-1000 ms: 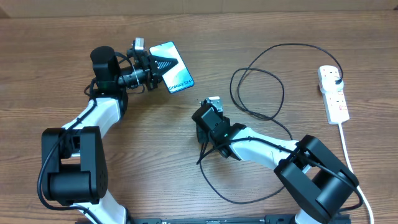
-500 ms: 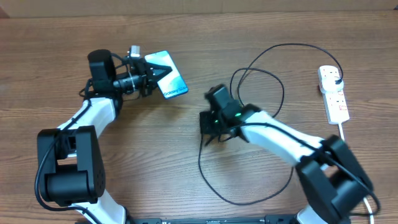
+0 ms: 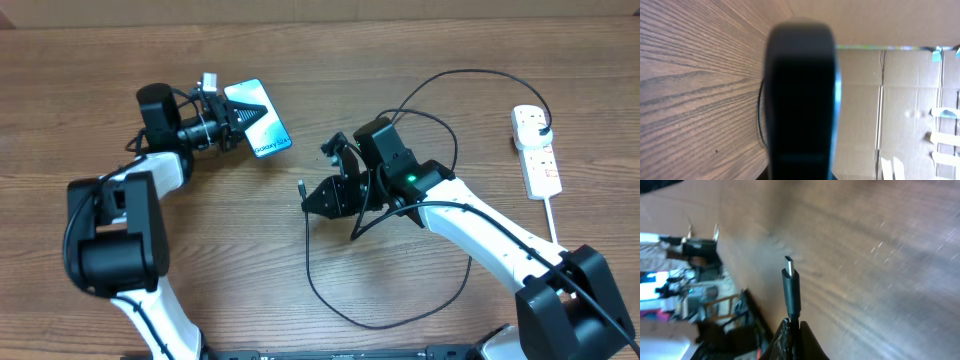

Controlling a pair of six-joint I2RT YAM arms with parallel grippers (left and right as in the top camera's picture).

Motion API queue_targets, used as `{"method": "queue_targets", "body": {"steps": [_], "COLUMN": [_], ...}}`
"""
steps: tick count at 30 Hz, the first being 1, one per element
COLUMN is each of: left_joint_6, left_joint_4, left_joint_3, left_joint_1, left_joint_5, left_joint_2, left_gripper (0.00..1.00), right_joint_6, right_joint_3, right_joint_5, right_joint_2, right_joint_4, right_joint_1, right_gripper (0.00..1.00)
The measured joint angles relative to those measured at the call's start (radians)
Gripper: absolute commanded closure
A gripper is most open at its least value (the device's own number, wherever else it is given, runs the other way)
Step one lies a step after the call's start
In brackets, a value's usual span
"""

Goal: Plug charger to phone and switch on socket

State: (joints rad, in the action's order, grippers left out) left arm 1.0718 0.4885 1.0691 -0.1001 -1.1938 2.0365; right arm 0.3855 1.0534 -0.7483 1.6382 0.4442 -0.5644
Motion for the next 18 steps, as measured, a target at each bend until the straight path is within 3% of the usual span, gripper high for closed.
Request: {"method": "queue_targets", "body": {"steps": [7,18], "left_joint_6": [0.040,0.162], "left_joint_4": [0.152,0.212], "left_joint_3": [0.012,0.020], "left_joint_1": [0.025,0.055], "left_joint_5": [-0.027,-0.098], "left_joint_2": [0.039,0.039], "left_gripper": [0.96,0.96], "right_joint_6": [-0.003,0.108], "right_joint_3": [-0.005,-0.016], "right_joint_5": [-0.115,-0.241], "right_joint_2": [0.000,0.020], "right_joint_4": [0.031,-0.214], "right_joint_1": [0.000,0.020], "right_gripper": [0.96,0.96]}}
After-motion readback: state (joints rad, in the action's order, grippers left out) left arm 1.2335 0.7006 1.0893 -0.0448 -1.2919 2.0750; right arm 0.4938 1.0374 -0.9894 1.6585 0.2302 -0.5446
